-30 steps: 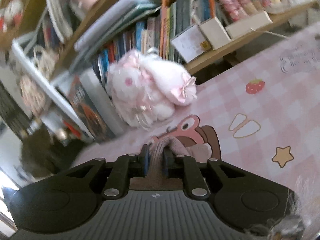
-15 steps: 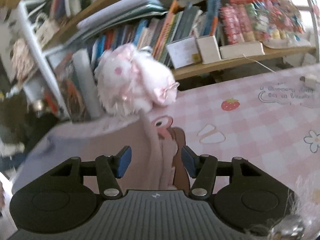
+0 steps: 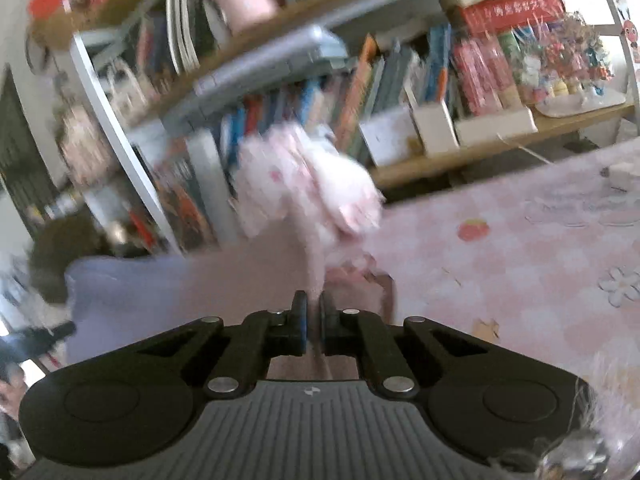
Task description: Fold clothes
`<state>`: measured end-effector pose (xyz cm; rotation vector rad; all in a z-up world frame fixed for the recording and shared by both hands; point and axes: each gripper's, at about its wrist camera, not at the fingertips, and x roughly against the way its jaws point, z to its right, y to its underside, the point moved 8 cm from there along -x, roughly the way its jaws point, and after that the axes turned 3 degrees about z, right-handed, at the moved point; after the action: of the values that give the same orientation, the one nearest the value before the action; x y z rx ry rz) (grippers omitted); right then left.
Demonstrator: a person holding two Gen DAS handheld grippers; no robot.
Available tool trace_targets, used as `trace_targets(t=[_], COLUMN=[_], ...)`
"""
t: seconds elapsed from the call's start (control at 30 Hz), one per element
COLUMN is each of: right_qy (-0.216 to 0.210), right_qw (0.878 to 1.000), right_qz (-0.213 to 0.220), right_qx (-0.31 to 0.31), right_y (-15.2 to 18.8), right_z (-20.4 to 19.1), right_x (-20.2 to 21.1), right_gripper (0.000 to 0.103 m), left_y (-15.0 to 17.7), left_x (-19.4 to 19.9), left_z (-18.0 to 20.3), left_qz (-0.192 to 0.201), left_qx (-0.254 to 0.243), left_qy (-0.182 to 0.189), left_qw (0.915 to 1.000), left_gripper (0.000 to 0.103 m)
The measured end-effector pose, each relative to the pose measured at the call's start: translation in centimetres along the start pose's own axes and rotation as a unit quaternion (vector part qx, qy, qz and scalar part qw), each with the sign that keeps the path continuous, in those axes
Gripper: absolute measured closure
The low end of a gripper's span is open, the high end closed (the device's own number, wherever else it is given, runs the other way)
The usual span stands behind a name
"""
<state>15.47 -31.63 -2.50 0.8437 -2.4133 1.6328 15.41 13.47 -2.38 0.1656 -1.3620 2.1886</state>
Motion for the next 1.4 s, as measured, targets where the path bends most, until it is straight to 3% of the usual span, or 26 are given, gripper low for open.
trace_targets(t=[0.07, 0.1, 0.2, 0.23, 0.27, 0.33, 0.37, 0.4, 0.5, 0.57, 0.6, 0.63, 0.67, 0.77, 0.83, 0.97, 1.13, 1.17, 1.2, 1.27, 1.37, 1.4], right_qy=[0.026, 0.034, 0.032, 0.031, 0.031, 0.036, 0.038, 0.039, 0.047, 0.064, 0.072, 0.078, 0.075, 0.041, 0.028, 0.040, 0.040, 0.045, 0.051, 0.061, 0.075, 0.077], right_qw=[0.999, 0.998, 0.998, 0.998, 0.998, 0.998, 0.998, 0.997, 0.994, 0.988, 0.985, 0.982, 0.983, 0.995, 0.999, 0.997, 0.997, 0.997, 0.997, 0.997, 0.996, 0.996], right_qz=[-0.034, -0.042, -0.047, -0.048, -0.048, -0.032, -0.023, -0.017, -0.033, -0.049, -0.057, -0.063, -0.060, -0.031, -0.024, -0.058, -0.058, -0.054, -0.051, -0.043, -0.038, -0.036], right_qx=[0.007, 0.009, 0.001, 0.008, 0.016, 0.041, 0.053, 0.064, 0.097, 0.129, 0.146, 0.159, 0.156, 0.080, 0.026, -0.008, -0.017, -0.015, -0.013, -0.008, 0.007, 0.011], right_y=[1.9, 2.6, 3.0, 2.7, 2.4, 1.2, 0.6, 0.1, -0.5, -0.3, -0.3, -0.2, -0.4, -1.4, -1.8, 0.1, -0.1, -0.2, -0.3, -0.5, -0.4, -0.3], right_z=[0.9, 1.3, 1.7, 1.5, 1.3, 0.7, 0.3, 0.0, -0.9, -1.3, -1.4, -1.6, -1.5, -0.3, 1.1, 3.2, 3.4, 3.5, 3.5, 3.7, 3.9, 3.9], right_x=[-1.5, -1.9, -2.0, -1.9, -1.9, -2.2, -2.5, -2.9, -5.6, -7.4, -8.3, -9.0, -9.0, -7.5, -6.9, -8.6, -8.3, -7.9, -7.4, -6.6, -4.9, -4.3], right_gripper=[0.097, 0.097, 0.096, 0.095, 0.090, 0.065, 0.058, 0.058, 0.058, 0.063, 0.080, 0.093, 0.097, 0.097, 0.098, 0.098, 0.097, 0.090, 0.078, 0.076, 0.076, 0.076], left_y=[1.8, 2.5, 2.0, 1.4, 0.8, 0.0, -0.4, -0.6, -0.1, 0.8, 1.2, 0.8, 0.3, -1.1, -1.4, -0.1, -0.2, -0.3, -0.5, -0.8, -1.0, -0.8], left_x=[-1.4, -1.9, -1.9, -1.7, -1.5, -1.7, -1.8, -2.4, -5.1, -6.7, -7.2, -7.0, -6.9, -6.4, -7.4, -9.4, -9.0, -8.7, -8.1, -7.0, -5.1, -4.4], left_z=[-1.2, -1.6, -1.3, -0.9, -0.5, 0.8, 1.5, 2.1, 4.2, 5.5, 5.9, 5.3, 4.7, 2.9, 0.7, -1.6, -2.4, -2.4, -2.2, -1.9, -1.2, -0.9], left_qz=[-0.030, -0.040, -0.027, -0.017, -0.006, 0.017, 0.028, 0.026, 0.003, -0.004, -0.005, -0.005, -0.004, -0.001, -0.018, -0.058, -0.051, -0.047, -0.040, -0.028, -0.012, -0.009], left_qx=[-0.011, -0.020, -0.059, -0.079, -0.099, -0.141, -0.162, -0.176, -0.256, -0.329, -0.356, -0.321, -0.285, -0.173, -0.095, -0.043, 0.002, 0.006, 0.006, -0.005, -0.061, -0.075], left_qy=[-0.024, -0.034, -0.040, -0.047, -0.054, -0.051, -0.050, -0.050, -0.086, -0.110, -0.120, -0.109, -0.096, -0.058, -0.048, -0.049, -0.039, -0.040, -0.042, -0.050, -0.093, -0.099], left_qw=[0.9992, 0.9984, 0.9971, 0.9956, 0.9936, 0.9886, 0.9852, 0.9827, 0.9629, 0.9378, 0.9268, 0.9408, 0.9538, 0.9832, 0.9941, 0.9962, 0.9979, 0.9981, 0.9983, 0.9984, 0.9937, 0.9922], left_gripper=[0.098, 0.092, 0.087, 0.079, 0.069, 0.053, 0.049, 0.049, 0.049, 0.049, 0.067, 0.086, 0.097, 0.098, 0.098, 0.097, 0.090, 0.090, 0.090, 0.087, 0.069, 0.067])
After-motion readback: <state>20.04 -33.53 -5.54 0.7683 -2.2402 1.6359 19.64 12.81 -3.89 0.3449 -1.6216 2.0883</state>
